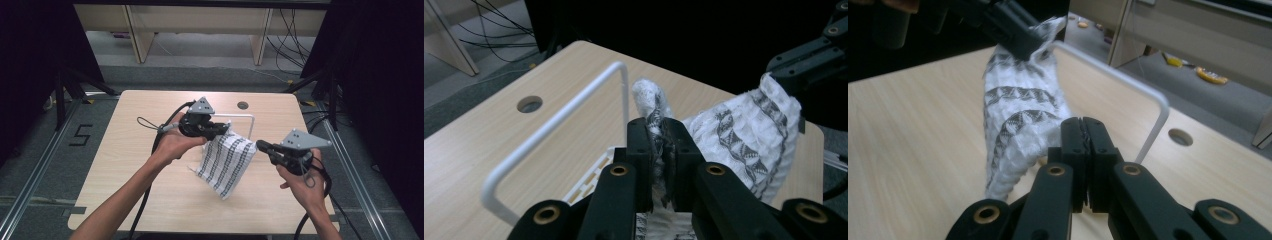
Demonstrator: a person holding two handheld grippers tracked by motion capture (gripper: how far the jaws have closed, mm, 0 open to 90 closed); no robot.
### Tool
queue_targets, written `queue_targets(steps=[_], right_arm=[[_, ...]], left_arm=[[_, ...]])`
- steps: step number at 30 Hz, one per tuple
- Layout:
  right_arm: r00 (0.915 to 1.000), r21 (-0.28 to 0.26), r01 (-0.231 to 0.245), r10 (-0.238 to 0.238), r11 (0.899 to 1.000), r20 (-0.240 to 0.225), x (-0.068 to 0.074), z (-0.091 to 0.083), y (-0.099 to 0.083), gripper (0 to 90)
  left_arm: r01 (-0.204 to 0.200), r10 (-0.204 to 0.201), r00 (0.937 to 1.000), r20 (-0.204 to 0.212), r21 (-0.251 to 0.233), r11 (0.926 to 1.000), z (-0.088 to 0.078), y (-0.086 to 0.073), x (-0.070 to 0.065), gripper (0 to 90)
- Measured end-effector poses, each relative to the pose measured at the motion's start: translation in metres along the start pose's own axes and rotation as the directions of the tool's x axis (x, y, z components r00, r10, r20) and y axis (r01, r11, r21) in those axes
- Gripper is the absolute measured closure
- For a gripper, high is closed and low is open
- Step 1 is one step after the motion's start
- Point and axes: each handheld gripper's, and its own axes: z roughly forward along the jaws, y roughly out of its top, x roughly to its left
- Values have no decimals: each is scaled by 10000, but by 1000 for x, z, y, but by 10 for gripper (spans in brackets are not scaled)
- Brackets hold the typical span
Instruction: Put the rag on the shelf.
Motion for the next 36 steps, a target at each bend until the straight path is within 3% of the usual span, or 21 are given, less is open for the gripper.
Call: queue_targets(steps=[4, 6, 11, 12, 17, 22, 23, 30, 32, 33, 36], right_arm=[[9997, -349, 49, -41, 9994, 225, -9, 3, 20, 897], [9992, -300, 223, -213, 9993, 341, -14, 5, 30, 896], [9994, -184, 83, -77, 9998, 351, -26, 14, 49, 897], [9986, -204, 117, -107, 9997, 515, -28, 16, 52, 897], [9988, -54, -81, 83, 10000, 473, -39, 28, 67, 896], [9977, -100, -78, 85, 9999, 673, -51, 38, 80, 897], [9969, -135, -71, 81, 9999, 783, -53, 40, 83, 897], [9956, -99, -278, 285, 9996, 890, -71, 52, 96, 896], [9948, -90, -414, 421, 9991, 927, -76, 57, 99, 897], [9930, -187, -556, 573, 9983, 1038, -81, 62, 100, 897], [9893, -96, -945, 950, 9955, 1103, -88, 68, 100, 897]], left_arm=[[235, -243, 9995, -196, -366, 9991, -9, 5, 4, 828], [351, -363, 9988, -319, -378, 9987, -12, 8, 6, 828], [752, -804, 9946, -658, -780, 9941, -14, 18, 15, 828], [752, -804, 9946, -658, -780, 9941, -14, 18, 15, 828], [893, -971, 9888, -1130, -724, 9934, -16, 30, 24, 829], [1216, -1345, 9815, -1360, -990, 9876, -16, 40, 33, 828], [1331, -1478, 9778, -1488, -1042, 9856, -16, 45, 36, 829], [1555, -1769, 9677, -1797, -1271, 9796, -13, 56, 46, 828], [1731, -1958, 9626, -1871, -1310, 9762, -11, 60, 50, 828], [1875, -2141, 9581, -1904, -1484, 9710, -8, 61, 53, 827], [1962, -2215, 9549, -1976, -1399, 9705, -5, 63, 55, 827]])
